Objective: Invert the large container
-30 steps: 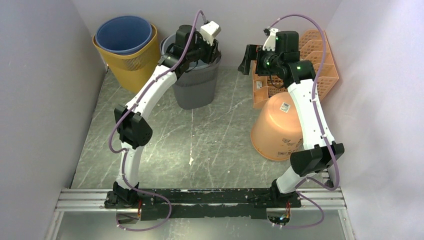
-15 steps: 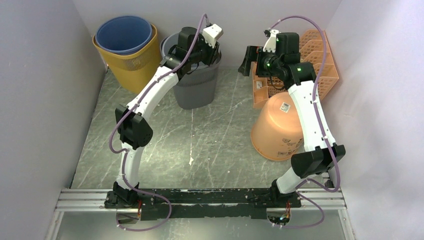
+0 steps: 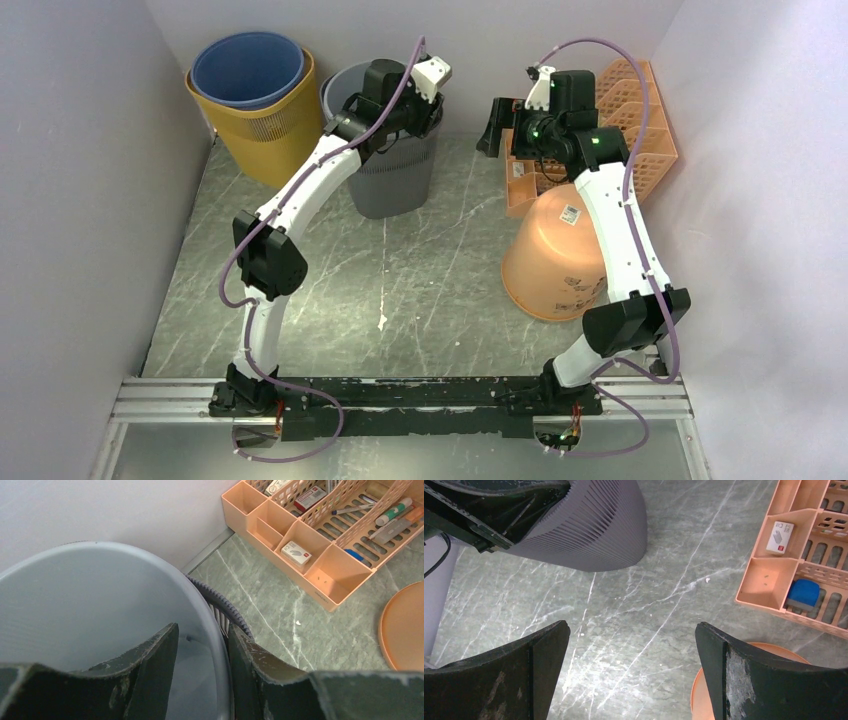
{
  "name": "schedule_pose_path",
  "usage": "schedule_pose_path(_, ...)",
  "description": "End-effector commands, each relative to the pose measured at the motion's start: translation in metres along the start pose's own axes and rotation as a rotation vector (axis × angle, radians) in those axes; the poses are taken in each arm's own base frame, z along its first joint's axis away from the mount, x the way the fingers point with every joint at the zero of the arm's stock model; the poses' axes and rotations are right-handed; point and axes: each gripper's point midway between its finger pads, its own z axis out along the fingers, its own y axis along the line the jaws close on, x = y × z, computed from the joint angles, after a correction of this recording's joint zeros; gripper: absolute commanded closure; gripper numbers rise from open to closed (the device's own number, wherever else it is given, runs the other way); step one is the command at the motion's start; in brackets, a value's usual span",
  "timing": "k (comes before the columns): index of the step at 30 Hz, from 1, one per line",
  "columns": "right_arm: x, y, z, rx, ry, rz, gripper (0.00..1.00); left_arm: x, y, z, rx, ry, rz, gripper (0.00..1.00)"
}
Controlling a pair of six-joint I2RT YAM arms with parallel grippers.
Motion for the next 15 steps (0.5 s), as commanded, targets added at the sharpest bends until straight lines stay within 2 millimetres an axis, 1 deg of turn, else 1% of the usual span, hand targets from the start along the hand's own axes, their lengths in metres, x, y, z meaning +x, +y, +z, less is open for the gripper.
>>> schedule_pose_path(1, -0.003, 0.002, -0.01, -0.008, -0.025, -0.003, 0.0, 0.083, -0.011, -0.003, 0.028, 0.275, -0.021, 0.49)
schedule_pose_path(2, -0.003, 0.002, -0.01, -0.008, -0.024, -0.002, 0.0, 0.084, -0.011, -0.002, 0.031, 0.277, -0.03, 0.52)
schedule_pose_path(5, -0.002, 0.002, -0.011, -0.008, -0.021, 0.0, 0.0, 0.089, -0.01, -0.002, 0.049, 0.29, -0.072, 0.66)
schedule_pose_path(7, -0.001, 0.002, -0.011, -0.008, -0.019, -0.002, 0.0, 0.094, -0.01, -0.002, 0.064, 0.3, -0.095, 0.78)
schedule_pose_path(8, -0.001, 0.001, -0.011, -0.006, -0.019, -0.003, 0.0, 0.096, -0.009, -0.003, 0.063, 0.306, -0.1, 0.89)
schedule_pose_path(9, -0.001, 0.001, -0.012, -0.003, -0.019, -0.004, 0.0, 0.098, -0.008, -0.003, 0.059, 0.311, -0.101, 0.93)
schedule_pose_path(11, 0.001, 0.0, -0.011, 0.001, -0.016, -0.004, 0.0, 0.096, -0.006, -0.005, 0.049, 0.306, -0.097, 0.93)
schedule_pose_path(12, 0.002, 0.0, -0.011, 0.001, -0.014, -0.002, 0.0, 0.091, -0.003, -0.007, 0.035, 0.294, -0.096, 0.93)
schedule_pose_path(13, 0.003, -0.001, -0.01, 0.001, -0.013, -0.001, 0.0, 0.084, 0.0, -0.009, 0.017, 0.273, -0.098, 0.93)
schedule_pose_path(15, 0.004, -0.001, -0.009, 0.001, -0.012, 0.002, 0.0, 0.06, 0.01, -0.015, -0.022, 0.208, -0.095, 0.93)
